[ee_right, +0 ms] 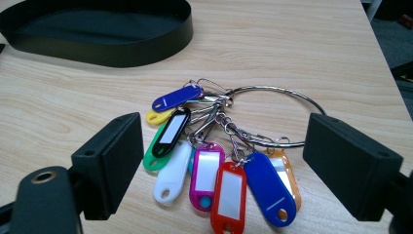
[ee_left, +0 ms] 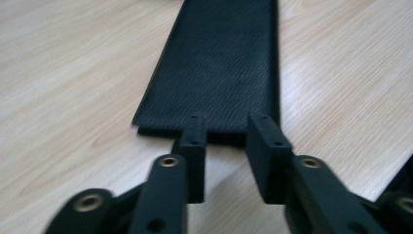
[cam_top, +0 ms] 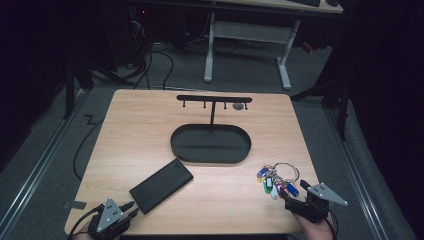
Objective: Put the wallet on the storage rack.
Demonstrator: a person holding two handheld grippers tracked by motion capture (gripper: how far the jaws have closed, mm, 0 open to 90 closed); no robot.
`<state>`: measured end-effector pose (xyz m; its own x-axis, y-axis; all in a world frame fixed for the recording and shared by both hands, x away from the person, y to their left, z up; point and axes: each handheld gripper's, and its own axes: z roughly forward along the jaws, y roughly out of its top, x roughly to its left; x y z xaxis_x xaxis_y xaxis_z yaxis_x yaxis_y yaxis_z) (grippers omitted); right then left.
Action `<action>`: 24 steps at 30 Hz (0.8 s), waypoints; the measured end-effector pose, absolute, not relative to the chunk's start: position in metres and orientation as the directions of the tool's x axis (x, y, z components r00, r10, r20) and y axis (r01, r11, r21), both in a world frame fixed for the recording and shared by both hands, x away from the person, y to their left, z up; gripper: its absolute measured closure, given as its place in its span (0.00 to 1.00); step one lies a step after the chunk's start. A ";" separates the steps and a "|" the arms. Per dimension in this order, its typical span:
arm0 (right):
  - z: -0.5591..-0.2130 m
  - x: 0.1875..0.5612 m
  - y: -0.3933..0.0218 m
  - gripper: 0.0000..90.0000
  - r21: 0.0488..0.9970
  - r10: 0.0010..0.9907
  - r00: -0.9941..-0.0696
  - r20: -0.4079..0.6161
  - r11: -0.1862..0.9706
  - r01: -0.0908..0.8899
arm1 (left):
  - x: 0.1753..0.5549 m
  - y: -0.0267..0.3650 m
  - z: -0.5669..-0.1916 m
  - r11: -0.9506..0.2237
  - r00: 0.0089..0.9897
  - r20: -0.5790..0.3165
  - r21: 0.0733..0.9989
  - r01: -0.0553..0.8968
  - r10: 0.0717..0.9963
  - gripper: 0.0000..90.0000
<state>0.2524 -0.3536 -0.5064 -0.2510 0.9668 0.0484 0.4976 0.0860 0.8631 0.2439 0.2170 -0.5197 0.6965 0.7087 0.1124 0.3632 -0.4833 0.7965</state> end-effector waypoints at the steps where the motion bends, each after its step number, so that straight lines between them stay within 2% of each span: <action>1: -0.507 0.253 -0.353 0.17 0.864 0.966 -0.253 0.046 0.089 0.496 | 0.244 0.216 -0.520 -0.481 0.698 0.113 0.801 0.357 0.707 0.71; 9: -0.508 0.254 -0.351 0.17 0.860 0.966 -0.252 0.051 0.086 0.504 | 0.264 0.189 -0.514 -0.492 0.752 0.112 0.816 0.303 0.650 0.51; 17: -0.508 0.253 -0.354 0.17 0.861 0.968 -0.246 0.056 0.078 0.503 | 0.292 0.164 -0.508 -0.497 0.769 0.121 0.823 0.275 0.627 0.47; 18: -0.508 0.253 -0.354 0.17 0.861 0.968 -0.245 0.058 0.076 0.504 | 0.296 0.160 -0.507 -0.493 0.771 0.123 0.828 0.268 0.625 0.48; 20: -0.509 0.252 -0.355 0.17 0.860 0.969 -0.240 0.062 0.070 0.506 | 0.301 0.153 -0.505 -0.499 0.771 0.130 0.826 0.264 0.623 0.57; 22: -0.509 0.252 -0.356 0.17 0.860 0.968 -0.241 0.062 0.071 0.506 | 0.301 0.147 -0.505 -0.499 0.778 0.127 0.827 0.259 0.615 0.57; 24: -0.510 0.252 -0.356 0.17 0.859 0.968 -0.243 0.061 0.073 0.507 | 0.299 0.144 -0.507 -0.503 0.777 0.133 0.825 0.257 0.616 0.53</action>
